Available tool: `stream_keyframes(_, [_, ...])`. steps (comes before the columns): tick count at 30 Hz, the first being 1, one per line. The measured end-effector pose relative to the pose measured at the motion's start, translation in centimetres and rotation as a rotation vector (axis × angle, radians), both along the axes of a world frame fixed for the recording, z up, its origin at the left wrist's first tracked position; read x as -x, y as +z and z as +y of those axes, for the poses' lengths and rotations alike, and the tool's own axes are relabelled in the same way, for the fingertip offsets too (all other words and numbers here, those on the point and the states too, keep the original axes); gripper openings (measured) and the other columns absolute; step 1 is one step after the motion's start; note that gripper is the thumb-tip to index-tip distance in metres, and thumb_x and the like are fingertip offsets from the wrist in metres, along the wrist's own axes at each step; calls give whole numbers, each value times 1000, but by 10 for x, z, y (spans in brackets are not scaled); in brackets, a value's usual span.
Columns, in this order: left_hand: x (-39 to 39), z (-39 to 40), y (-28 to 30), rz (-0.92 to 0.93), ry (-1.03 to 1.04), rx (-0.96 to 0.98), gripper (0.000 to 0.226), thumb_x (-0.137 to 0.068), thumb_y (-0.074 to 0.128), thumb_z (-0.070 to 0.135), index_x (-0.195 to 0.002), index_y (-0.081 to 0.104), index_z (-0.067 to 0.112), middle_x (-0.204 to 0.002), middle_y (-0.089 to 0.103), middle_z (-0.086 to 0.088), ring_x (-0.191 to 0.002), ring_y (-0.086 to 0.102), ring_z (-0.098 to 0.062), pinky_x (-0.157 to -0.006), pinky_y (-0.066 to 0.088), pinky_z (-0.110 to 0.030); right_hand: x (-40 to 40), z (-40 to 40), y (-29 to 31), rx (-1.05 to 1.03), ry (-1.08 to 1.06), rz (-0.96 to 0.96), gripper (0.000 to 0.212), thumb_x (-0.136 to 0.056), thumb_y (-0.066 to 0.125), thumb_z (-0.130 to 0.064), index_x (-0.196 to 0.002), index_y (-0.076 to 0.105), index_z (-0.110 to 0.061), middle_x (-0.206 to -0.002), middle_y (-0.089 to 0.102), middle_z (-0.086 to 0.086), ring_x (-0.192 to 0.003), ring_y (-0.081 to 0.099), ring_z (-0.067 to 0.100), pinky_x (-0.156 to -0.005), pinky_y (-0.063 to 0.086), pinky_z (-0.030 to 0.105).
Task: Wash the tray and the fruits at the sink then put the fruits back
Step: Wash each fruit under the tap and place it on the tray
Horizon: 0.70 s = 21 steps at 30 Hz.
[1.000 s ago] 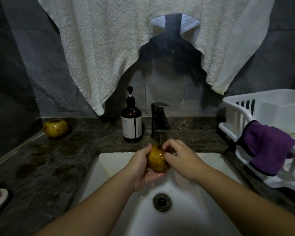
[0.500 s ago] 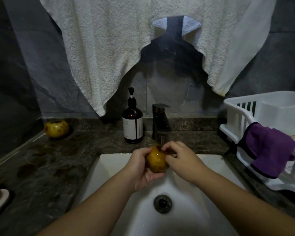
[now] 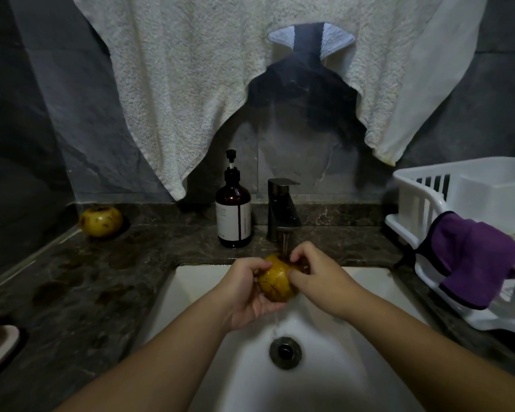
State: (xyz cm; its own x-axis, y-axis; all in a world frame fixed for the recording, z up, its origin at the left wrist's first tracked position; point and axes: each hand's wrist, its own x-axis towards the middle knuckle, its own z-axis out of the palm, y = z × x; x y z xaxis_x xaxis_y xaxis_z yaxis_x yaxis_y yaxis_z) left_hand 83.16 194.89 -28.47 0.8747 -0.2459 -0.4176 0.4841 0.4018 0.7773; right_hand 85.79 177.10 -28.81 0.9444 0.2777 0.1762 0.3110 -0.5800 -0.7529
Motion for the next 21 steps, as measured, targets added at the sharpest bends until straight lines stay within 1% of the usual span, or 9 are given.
stream_keyframes(2, [1, -1, 1, -4, -5, 35, 35, -99, 56, 26, -125, 58, 3, -100, 77, -24, -88, 76, -35, -67, 65, -41, 2, 0, 0, -14, 35, 34, 38, -86, 72, -42, -108, 42, -48, -116, 53, -9, -95, 57, 7, -68, 46, 21])
stream_keyframes(5, [3, -5, 3, 2, -76, 49, 49, -99, 60, 46, -123, 63, 2, -103, 77, -24, -88, 78, -33, -71, 66, -38, 5, 3, -1, 32, 80, 40, 81, -72, 84, -48, -136, 33, -50, -131, 43, -14, -110, 55, 7, -82, 52, 22])
stream_keyframes(6, [3, -6, 3, -5, -104, -2, 58, -97, 60, 55, -123, 64, 4, -101, 78, -21, -86, 78, -30, -71, 65, -37, 5, 4, -1, 11, 58, 43, 86, -71, 85, -48, -140, 34, -47, -129, 44, -15, -111, 56, 8, -85, 55, 25])
stream_keyframes(9, [3, -8, 0, -86, -92, -170, 61, -92, 58, 66, -124, 69, 15, -92, 80, -13, -81, 78, -24, -71, 64, -35, 4, 4, 0, -225, 31, 176, 68, -82, 80, -47, -138, 41, -40, -119, 59, -13, -104, 63, 6, -76, 56, 17])
stream_keyframes(12, [2, -9, -2, -155, -25, -206, 53, -96, 57, 62, -130, 68, 23, -109, 79, -11, -100, 78, -26, -77, 64, -35, 5, 8, 2, -311, 3, 302, 42, -91, 66, -58, -124, 51, -37, -109, 67, -7, -92, 66, 7, -52, 46, 8])
stream_keyframes(14, [3, -11, 0, -147, -16, -187, 53, -97, 55, 63, -131, 67, 23, -114, 78, -13, -102, 77, -28, -73, 64, -34, 5, 14, 1, -323, -28, 297, 41, -91, 60, -64, -122, 55, -37, -110, 69, -5, -95, 67, 10, -56, 50, 13])
stream_keyframes(17, [6, -13, 4, -116, 12, -135, 54, -98, 55, 62, -130, 67, 20, -110, 79, -15, -99, 78, -28, -71, 64, -35, 2, 17, -4, -323, 2, 241, 42, -93, 65, -55, -129, 55, -37, -116, 68, -4, -105, 67, 12, -87, 58, 31])
stream_keyframes(18, [6, -13, 4, -115, 7, -129, 53, -99, 54, 61, -129, 67, 19, -109, 79, -15, -97, 78, -29, -69, 64, -35, 2, 16, -4, -306, 9, 240, 41, -94, 64, -53, -131, 55, -37, -117, 68, -4, -105, 67, 12, -90, 58, 34])
stream_keyframes(21, [6, -17, 3, -123, -22, -148, 50, -103, 52, 57, -131, 65, 17, -108, 78, -19, -97, 78, -33, -70, 66, -37, 3, 16, 1, -299, -76, 315, 39, -98, 50, -64, -129, 53, -40, -110, 67, -4, -92, 66, 13, -65, 52, 27])
